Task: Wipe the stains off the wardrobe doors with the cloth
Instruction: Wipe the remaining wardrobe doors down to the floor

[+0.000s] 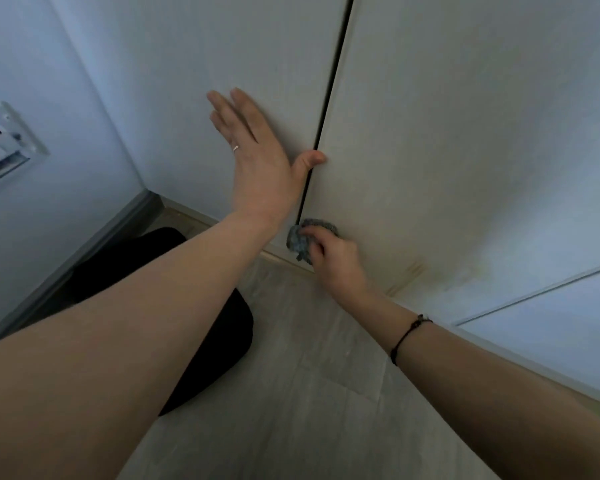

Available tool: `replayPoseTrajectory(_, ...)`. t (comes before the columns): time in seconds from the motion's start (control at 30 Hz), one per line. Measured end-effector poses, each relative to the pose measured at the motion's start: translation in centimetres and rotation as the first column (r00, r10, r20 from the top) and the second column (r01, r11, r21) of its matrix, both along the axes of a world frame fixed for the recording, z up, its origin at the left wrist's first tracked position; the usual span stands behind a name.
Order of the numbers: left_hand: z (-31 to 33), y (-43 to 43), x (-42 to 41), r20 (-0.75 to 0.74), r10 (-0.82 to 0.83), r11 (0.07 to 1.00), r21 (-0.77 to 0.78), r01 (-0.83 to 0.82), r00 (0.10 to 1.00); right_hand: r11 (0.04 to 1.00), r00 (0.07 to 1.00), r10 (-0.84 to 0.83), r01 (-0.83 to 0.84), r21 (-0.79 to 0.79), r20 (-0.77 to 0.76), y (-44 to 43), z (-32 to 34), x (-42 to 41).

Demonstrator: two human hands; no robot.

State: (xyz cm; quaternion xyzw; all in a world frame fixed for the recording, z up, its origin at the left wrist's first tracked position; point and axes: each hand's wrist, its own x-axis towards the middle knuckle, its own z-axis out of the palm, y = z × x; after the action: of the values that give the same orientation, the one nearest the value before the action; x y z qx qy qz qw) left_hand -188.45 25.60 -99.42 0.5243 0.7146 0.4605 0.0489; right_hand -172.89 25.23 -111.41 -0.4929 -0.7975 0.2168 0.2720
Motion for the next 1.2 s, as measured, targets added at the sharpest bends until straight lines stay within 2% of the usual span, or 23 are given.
replayPoseTrajectory(0.03,-0.1,0.0,-0.1,0.002,0.005,1.0,0.001,-0.005,1.0,1.0,0.999,0.016,-0.015,0.006,-0.028,0.2,0.1,-0.6)
replayPoseTrajectory(0.07,-0.3,-0.1,-0.1,0.006,0.006,1.0,-0.001,-0.006,1.0,0.999,0.999,0.031,-0.03,-0.037,0.018,0.1,-0.6,-0.2)
replayPoseTrajectory(0.1,-0.4,-0.2,0.0,0.005,0.0,1.0,-0.005,0.0,1.0,0.994,0.991,0.041,-0.027,-0.109,0.125,-0.1,-2.1,1.3)
replayPoseTrajectory(0.17,-0.3,-0.4,0.2,0.004,-0.019,1.0,-0.02,0.019,1.0,0.96,0.918,0.059,0.055,-0.274,0.391,-1.1,-5.2,5.4)
replayPoseTrajectory(0.2,-0.1,-0.4,0.2,0.006,-0.031,0.999,-0.029,0.031,1.0,0.947,0.878,0.06,0.101,-0.306,0.475,-1.8,-5.9,7.2)
replayPoseTrajectory(0.23,0.0,-0.3,0.2,0.007,-0.029,0.999,-0.031,0.029,1.0,0.947,0.869,0.045,0.12,-0.297,0.493,-1.9,-6.0,7.8)
replayPoseTrajectory(0.3,0.1,-0.1,-0.1,0.008,-0.01,1.0,-0.023,0.011,1.0,0.972,0.929,0.006,0.082,-0.222,0.37,-1.3,-4.4,5.3)
replayPoseTrajectory(0.4,-0.5,-0.1,0.0,-0.019,0.01,1.0,-0.004,-0.01,1.0,0.998,1.0,-0.017,0.018,-0.067,0.008,-0.3,-0.6,-0.9)
replayPoseTrajectory(0.43,-0.6,-0.2,0.1,-0.024,0.018,1.0,-0.004,-0.018,1.0,0.998,0.999,0.005,-0.008,-0.068,-0.051,-0.1,-0.3,-1.7)
replayPoseTrajectory(0.47,-0.6,-0.4,0.1,-0.019,0.015,1.0,-0.013,-0.015,1.0,0.995,0.999,0.027,-0.029,-0.094,-0.027,-0.1,-0.9,-1.3)
replayPoseTrajectory(0.53,-0.5,-0.5,0.0,-0.022,0.002,0.999,-0.043,-0.003,1.0,0.977,0.976,0.051,-0.005,-0.211,0.214,-0.5,-3.4,2.1)
replayPoseTrajectory(0.6,-0.5,-0.5,-0.5,-0.052,0.012,0.999,-0.045,-0.015,0.999,0.945,0.873,0.092,0.075,-0.318,0.478,-1.3,-5.5,6.1)
replayPoseTrajectory(0.67,-0.8,0.1,-0.7,-0.073,0.007,0.999,-0.042,-0.01,0.997,0.948,0.829,0.093,0.095,-0.303,0.552,-1.3,-5.9,8.4)
replayPoseTrajectory(0.73,-0.8,0.3,-0.2,-0.088,-0.012,0.998,-0.055,0.007,0.996,0.965,0.855,0.034,0.107,-0.24,0.517,-1.6,-4.3,8.7)
replayPoseTrajectory(0.83,-0.7,0.5,-0.3,-0.13,0.01,0.997,-0.077,-0.02,0.991,0.997,0.96,-0.069,0.073,-0.003,0.272,-1.7,1.4,6.3)
replayPoseTrajectory(0.93,0.4,0.5,0.0,-0.154,0.033,0.985,-0.165,-0.058,0.988,0.938,0.997,-0.078,0.08,0.336,-0.02,-0.4,9.1,4.5)
replayPoseTrajectory(1.0,1.4,0.3,0.3,-0.212,0.032,0.965,-0.249,-0.086,0.977,0.912,0.994,-0.065,0.097,0.4,-0.093,-0.1,11.0,6.1)
replayPoseTrajectory(1.03,1.9,0.4,0.5,-0.229,0.021,0.951,-0.295,-0.09,0.973,0.905,0.994,-0.084,0.104,0.412,-0.066,-0.5,10.5,7.4)
replayPoseTrajectory(1.1,2.9,0.6,0.7,-0.2,0.029,0.919,-0.38,-0.105,0.979,0.949,0.973,-0.146,0.087,0.304,0.179,-1.8,6.7,11.7)
replayPoseTrajectory(1.17,3.6,0.9,0.9,-0.118,0.075,0.897,-0.427,-0.119,0.99,0.992,0.842,-0.1,0.125,-0.011,0.53,-3.4,2.9,16.3)
replayPoseTrajectory(1.2,3.7,1.0,0.9,-0.098,0.094,0.895,-0.428,-0.127,0.991,0.979,0.784,-0.061,0.169,-0.117,0.618,-3.9,1.8,17.9)
